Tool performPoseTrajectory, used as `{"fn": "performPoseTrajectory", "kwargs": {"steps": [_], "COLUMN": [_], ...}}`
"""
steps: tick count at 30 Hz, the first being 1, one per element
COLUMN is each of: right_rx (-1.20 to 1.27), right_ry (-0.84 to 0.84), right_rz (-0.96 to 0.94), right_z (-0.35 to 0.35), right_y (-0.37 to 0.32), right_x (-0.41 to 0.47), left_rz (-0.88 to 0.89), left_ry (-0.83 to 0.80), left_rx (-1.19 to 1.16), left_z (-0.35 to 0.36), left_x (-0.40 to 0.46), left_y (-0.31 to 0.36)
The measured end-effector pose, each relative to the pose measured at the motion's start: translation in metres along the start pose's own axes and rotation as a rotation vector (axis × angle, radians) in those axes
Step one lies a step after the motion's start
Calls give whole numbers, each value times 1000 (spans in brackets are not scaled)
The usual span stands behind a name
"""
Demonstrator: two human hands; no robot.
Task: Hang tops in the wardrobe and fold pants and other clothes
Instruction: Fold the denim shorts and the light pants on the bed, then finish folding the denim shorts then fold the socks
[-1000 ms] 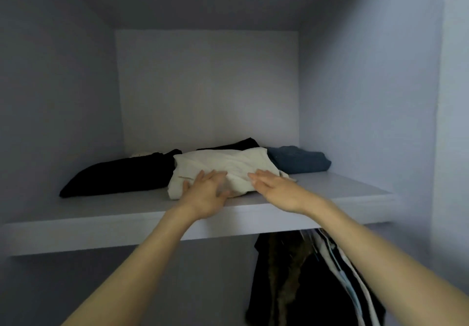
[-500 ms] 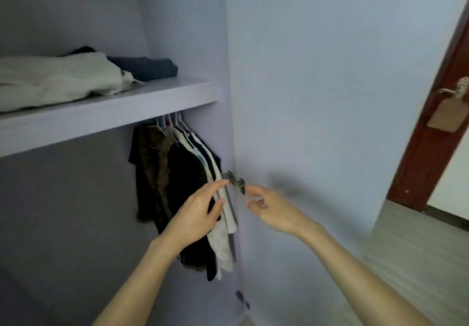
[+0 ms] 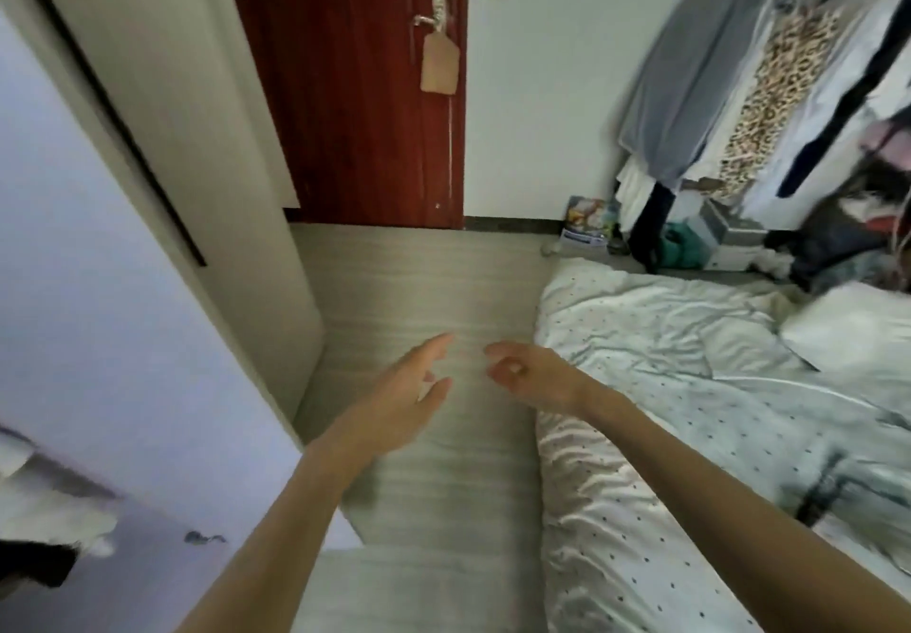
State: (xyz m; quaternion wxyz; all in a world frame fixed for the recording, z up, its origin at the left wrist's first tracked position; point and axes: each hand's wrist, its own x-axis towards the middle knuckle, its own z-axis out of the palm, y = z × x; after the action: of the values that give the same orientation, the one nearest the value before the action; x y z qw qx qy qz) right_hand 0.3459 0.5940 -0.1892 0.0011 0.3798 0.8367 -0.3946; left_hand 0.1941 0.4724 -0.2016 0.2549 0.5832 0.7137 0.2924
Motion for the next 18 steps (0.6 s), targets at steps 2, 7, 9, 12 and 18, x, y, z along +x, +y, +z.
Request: {"fn": "performPoseTrajectory", "kwargs": {"steps": [2,7,9,12,18], "right_rx": [60,155,192,239,359], "right_ry": [79,250,322,432,703], "right_rz": [79,235,315,432,683], "right_z": [-30,-88,-111,-146,-177], "right_y": [41,123,159,208,291], "right_x": [-8,-16,-15,-6,-9], "left_rz": [62,185,226,304,537], "left_ry": [-53,-193,-319,-426,-654], "left_rx": [11,38,15,13,155], "left_z": [26,80,106,135,209], "left_x": [44,143,188,261,373], "left_y": [24,62,79,104,149]}}
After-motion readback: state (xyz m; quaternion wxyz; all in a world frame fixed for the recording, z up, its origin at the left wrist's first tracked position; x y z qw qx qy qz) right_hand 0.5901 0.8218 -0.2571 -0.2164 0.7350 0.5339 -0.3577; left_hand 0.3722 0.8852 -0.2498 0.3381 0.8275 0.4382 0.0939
